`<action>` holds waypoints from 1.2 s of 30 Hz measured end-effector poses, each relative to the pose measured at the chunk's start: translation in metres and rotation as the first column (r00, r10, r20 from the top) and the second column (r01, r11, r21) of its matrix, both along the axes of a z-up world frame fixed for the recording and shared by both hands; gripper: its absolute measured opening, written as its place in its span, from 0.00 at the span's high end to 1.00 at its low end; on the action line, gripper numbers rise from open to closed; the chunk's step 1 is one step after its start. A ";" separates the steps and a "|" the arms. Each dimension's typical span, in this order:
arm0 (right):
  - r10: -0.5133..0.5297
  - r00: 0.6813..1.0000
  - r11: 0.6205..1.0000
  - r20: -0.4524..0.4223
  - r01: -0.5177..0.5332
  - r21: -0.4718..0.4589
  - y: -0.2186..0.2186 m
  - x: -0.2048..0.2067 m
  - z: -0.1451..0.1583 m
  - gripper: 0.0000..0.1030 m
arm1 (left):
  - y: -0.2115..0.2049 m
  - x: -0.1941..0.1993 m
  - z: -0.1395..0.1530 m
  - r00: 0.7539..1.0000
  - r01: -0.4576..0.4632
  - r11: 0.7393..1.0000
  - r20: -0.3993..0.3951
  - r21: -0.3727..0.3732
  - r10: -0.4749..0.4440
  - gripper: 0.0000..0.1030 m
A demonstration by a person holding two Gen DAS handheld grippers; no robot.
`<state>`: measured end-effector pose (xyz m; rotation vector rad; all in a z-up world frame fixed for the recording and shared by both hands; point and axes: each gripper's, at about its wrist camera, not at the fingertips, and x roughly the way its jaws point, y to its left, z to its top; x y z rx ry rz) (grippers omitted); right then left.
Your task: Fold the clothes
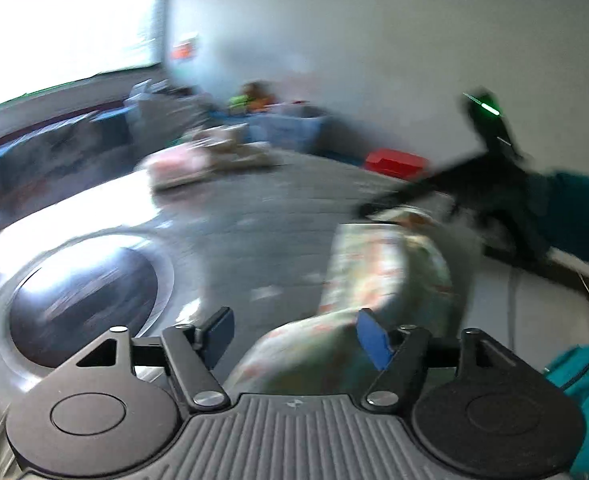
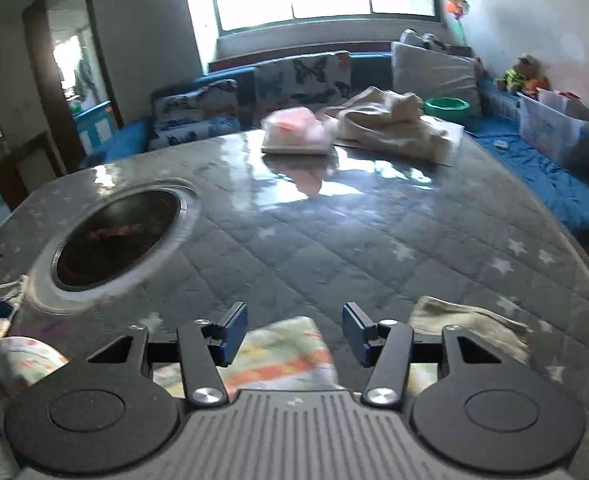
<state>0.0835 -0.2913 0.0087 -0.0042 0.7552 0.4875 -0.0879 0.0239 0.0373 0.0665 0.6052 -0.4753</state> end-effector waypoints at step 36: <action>0.184 0.983 0.982 -0.020 -0.185 -0.033 0.039 0.045 0.024 0.89 | 0.058 0.040 0.022 0.981 -0.193 0.980 0.025 0.057 0.192 0.92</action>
